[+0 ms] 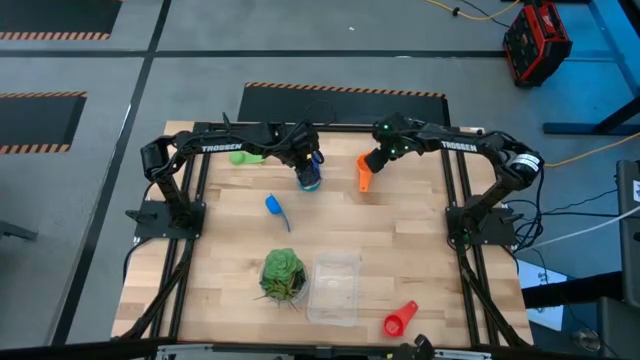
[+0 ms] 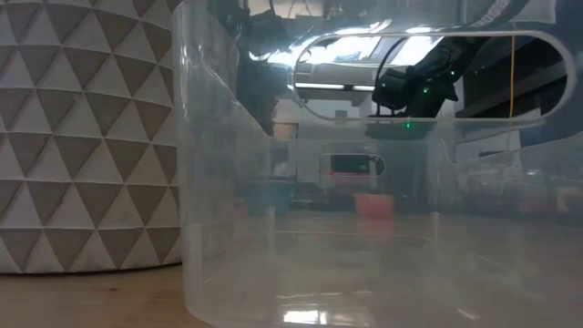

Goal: Nest measuring cups in basket
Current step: Stack the orange measuring cup on top of the dark blue measuring cup

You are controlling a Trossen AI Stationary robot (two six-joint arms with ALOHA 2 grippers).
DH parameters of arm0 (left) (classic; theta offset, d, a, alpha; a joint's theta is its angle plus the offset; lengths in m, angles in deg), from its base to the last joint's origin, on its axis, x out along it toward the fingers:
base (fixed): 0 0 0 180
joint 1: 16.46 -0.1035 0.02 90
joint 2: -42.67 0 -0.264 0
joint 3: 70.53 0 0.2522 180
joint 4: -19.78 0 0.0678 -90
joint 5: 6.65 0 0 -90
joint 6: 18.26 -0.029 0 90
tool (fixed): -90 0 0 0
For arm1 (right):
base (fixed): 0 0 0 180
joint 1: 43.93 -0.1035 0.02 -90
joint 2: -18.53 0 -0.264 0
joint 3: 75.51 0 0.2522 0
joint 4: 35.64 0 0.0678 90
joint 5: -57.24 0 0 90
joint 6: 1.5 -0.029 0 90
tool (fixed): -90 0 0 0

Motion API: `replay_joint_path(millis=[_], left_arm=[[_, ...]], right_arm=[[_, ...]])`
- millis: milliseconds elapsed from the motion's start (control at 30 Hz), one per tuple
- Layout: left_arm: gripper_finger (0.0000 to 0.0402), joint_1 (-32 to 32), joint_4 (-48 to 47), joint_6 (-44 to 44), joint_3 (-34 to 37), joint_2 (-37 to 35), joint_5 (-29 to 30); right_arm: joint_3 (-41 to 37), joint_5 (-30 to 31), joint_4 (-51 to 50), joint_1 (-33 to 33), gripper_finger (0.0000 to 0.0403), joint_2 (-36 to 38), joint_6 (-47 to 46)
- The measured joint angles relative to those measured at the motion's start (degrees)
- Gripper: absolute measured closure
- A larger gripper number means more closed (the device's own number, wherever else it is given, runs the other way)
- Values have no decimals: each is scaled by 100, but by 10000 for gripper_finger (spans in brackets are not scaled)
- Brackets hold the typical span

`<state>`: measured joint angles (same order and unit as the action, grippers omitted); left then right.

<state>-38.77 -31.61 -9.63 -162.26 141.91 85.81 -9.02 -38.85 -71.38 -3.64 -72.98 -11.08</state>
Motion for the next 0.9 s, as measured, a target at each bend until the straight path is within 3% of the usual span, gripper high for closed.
replay_joint_path(millis=[567,900], left_arm=[[286,0,0,-2,0,0,0],[286,0,7,-5,0,0,0]], right_arm=[[-20,188,172,10,281,-565,96],[-20,153,190,10,390,-667,509]])
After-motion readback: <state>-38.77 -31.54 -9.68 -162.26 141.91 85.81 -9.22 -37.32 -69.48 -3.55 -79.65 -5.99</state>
